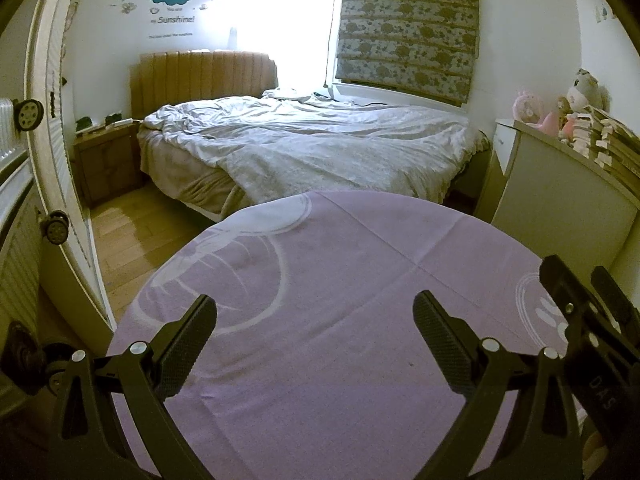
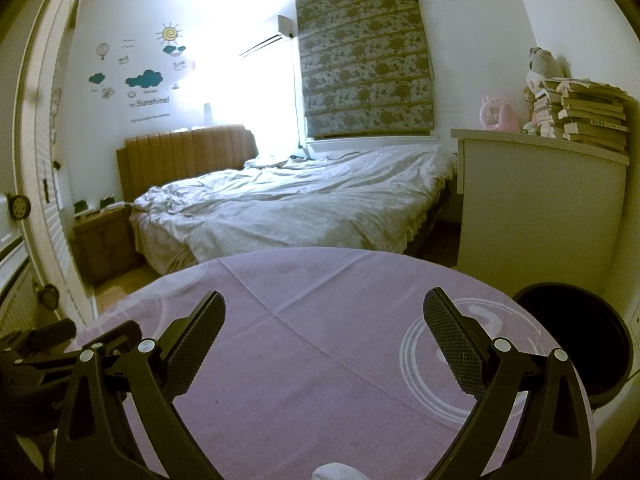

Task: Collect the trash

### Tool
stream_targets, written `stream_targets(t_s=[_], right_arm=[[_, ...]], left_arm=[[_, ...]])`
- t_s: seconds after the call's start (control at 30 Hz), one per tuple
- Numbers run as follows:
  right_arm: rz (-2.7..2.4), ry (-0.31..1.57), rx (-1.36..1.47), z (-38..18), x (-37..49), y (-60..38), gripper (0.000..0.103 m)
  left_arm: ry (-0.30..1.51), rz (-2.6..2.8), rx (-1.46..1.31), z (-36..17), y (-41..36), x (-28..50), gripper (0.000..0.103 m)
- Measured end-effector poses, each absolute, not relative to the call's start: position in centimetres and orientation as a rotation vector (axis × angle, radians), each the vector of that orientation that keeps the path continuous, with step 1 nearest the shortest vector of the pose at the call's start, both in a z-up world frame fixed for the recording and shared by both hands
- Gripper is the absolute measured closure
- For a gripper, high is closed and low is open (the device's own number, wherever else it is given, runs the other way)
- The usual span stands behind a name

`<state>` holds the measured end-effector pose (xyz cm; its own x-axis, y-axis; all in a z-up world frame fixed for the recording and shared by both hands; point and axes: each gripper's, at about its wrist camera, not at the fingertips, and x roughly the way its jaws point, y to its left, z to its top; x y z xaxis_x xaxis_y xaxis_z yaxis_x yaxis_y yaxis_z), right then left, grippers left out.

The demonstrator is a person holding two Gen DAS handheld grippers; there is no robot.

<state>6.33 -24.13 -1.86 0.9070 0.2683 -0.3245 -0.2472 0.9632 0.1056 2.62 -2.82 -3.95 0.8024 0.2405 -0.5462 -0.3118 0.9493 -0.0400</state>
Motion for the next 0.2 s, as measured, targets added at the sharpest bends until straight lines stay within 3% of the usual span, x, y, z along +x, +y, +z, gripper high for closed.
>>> stream_targets(t_s=[0.2], right_arm=[[0.266, 0.343, 0.063, -1.88, 6.33, -24.12, 0.005]], left_arm=[[0.566, 0.310, -0.138, -3.83, -3.55, 2.28, 0.005]])
